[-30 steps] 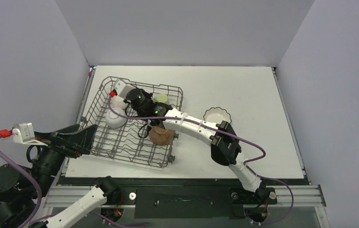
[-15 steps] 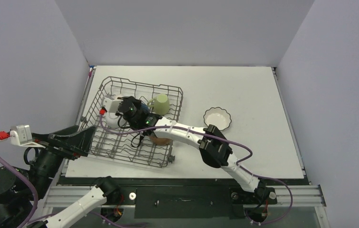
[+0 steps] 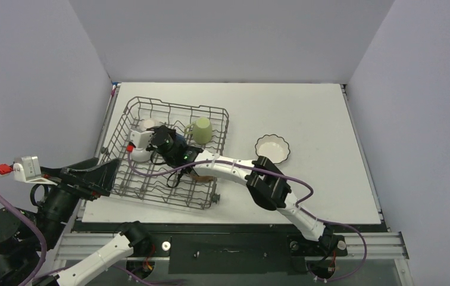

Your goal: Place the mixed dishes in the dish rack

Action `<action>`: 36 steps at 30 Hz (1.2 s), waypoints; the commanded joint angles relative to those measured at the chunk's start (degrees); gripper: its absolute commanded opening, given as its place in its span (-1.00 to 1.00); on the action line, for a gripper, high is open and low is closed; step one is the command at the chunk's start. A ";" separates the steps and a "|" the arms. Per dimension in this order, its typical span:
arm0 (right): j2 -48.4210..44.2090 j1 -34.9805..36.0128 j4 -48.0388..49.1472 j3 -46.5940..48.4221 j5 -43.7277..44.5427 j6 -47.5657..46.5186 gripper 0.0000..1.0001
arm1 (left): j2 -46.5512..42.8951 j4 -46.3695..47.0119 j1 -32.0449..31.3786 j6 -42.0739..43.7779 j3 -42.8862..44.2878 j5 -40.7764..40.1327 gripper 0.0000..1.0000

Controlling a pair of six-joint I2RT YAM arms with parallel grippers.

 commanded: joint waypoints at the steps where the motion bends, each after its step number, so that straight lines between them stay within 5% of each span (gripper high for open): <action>1: -2.21 -0.75 5.73 -0.50 -2.25 0.34 -1.00 | -0.54 0.25 -0.82 0.35 0.65 -1.00 0.93; 12: -2.25 -0.53 5.42 -4.50 -3.59 0.06 -1.00 | -0.71 0.15 -1.49 -0.07 0.29 -1.87 0.93; 22: -8.42 0.02 15.61 -19.08 -1.49 -2.20 -1.00 | -0.75 0.19 -2.28 -0.10 -0.38 -2.47 0.93; 32: -13.30 -1.64 18.77 -31.71 -11.91 -10.85 -1.00 | -0.65 0.71 -3.14 -0.25 -0.97 -2.93 0.93; 36: -11.91 -1.62 18.91 -31.06 -11.85 -11.15 -0.84 | -0.27 0.85 -3.47 -0.32 -1.05 -2.89 0.93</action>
